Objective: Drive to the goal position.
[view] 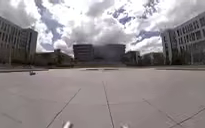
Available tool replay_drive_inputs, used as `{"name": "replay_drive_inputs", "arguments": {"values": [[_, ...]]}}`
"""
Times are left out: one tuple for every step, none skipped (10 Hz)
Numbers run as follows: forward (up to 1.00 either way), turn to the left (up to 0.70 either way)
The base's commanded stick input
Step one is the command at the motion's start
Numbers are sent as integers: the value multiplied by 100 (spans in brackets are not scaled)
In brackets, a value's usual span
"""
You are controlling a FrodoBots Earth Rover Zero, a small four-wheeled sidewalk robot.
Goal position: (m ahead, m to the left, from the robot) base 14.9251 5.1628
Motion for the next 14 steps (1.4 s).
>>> {"name": "replay_drive_inputs", "arguments": {"values": [[70,0],[70,0],[70,0],[70,0],[70,0],[70,0],[70,0],[70,0],[70,0],[70,0],[70,0],[70,0],[70,0],[70,0]]}}
